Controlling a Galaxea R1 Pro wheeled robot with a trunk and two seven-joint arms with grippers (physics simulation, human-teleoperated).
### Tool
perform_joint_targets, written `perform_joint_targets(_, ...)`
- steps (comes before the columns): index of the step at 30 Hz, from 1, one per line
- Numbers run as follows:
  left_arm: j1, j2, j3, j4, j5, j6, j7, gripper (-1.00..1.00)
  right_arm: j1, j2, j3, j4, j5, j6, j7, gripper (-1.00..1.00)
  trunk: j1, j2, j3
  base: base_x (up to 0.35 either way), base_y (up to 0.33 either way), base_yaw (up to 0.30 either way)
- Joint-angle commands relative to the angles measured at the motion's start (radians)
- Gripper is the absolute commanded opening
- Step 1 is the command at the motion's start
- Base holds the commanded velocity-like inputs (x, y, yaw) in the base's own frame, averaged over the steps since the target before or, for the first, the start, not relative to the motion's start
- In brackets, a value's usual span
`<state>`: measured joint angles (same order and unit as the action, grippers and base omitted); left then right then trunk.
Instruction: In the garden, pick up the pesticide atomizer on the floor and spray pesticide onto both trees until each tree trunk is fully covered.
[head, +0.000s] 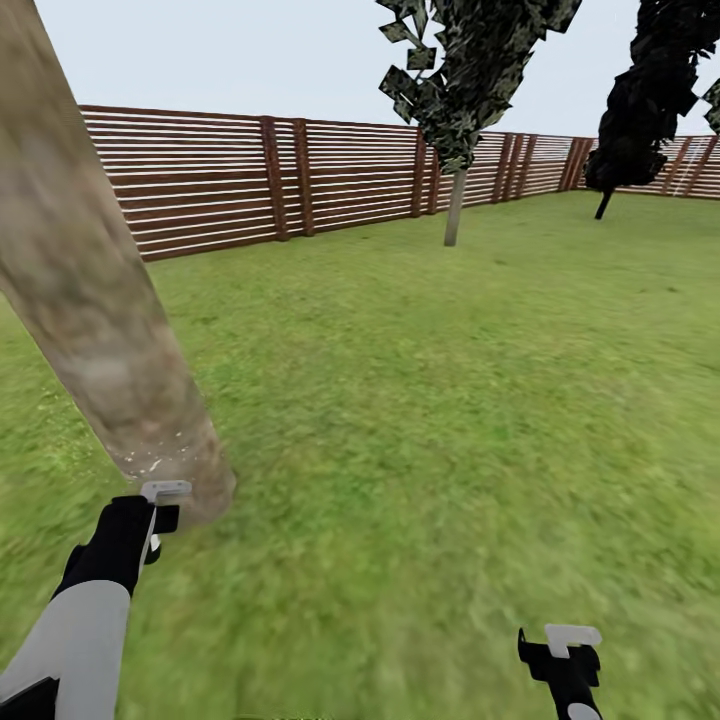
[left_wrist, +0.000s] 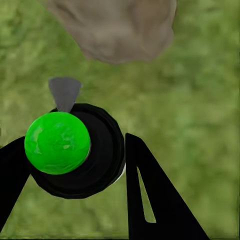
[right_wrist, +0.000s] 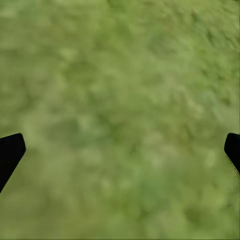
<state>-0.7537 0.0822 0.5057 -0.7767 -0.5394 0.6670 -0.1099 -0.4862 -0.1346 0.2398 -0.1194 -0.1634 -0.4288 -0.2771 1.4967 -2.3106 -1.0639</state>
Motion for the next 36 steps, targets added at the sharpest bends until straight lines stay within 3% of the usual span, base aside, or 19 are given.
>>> perform_joint_targets(1, -0.001, -0.001, 0.003, -0.002, -0.011, 0.003, -0.010, -1.00, 0.000, 0.000, 0.009, 0.000, -0.010, -0.002, -0.002, 1.00, 0.000, 0.000, -0.001, -0.074, -0.270, 0.277)
perform_joint_targets(13, -0.001, -0.022, 0.004, -0.009, -0.011, 0.005, -0.011, -1.00, 0.000, -0.004, 0.009, 0.000, -0.010, -0.002, -0.003, 1.00, 0.000, 0.000, -0.001, 0.004, -0.221, 0.277)
perform_joint_targets(16, -0.029, -0.034, -0.012, -0.019, -0.012, 0.017, -0.028, -1.00, 0.000, -0.005, 0.009, 0.000, -0.010, -0.003, -0.002, 1.00, 0.000, 0.000, -0.001, 0.008, -0.012, 0.184)
perform_joint_targets(17, -0.066, -0.033, -0.020, -0.020, -0.013, 0.027, -0.041, -1.00, 0.000, -0.005, 0.009, 0.000, -0.010, -0.003, -0.002, 1.00, 0.000, 0.000, -0.001, 0.001, -0.002, 0.036)
perform_joint_targets(19, -0.121, -0.018, -0.024, -0.025, -0.014, 0.058, -0.071, -1.00, 0.000, -0.006, 0.009, 0.000, -0.010, -0.003, -0.002, 1.00, 0.000, 0.000, -0.001, 0.000, -0.001, 0.014)
perform_joint_targets(20, -0.164, 0.035, -0.024, -0.033, -0.013, 0.075, -0.118, -1.00, 0.000, -0.006, 0.009, 0.001, -0.010, -0.002, -0.002, 1.00, 0.000, 0.000, -0.001, 0.000, 0.000, 0.002)
perform_joint_targets(25, -0.168, 0.116, -0.027, -0.039, -0.013, 0.075, -0.152, -1.00, 0.000, -0.007, 0.009, 0.001, -0.010, -0.002, -0.002, 1.00, 0.000, 0.000, -0.001, 0.000, 0.000, 0.000)
perform_joint_targets(36, -0.165, 0.114, -0.024, -0.039, -0.013, 0.072, -0.152, -1.00, 0.000, -0.007, 0.009, 0.000, -0.010, -0.002, -0.003, 1.00, 0.000, 0.000, -0.001, 0.077, -0.165, 0.000)
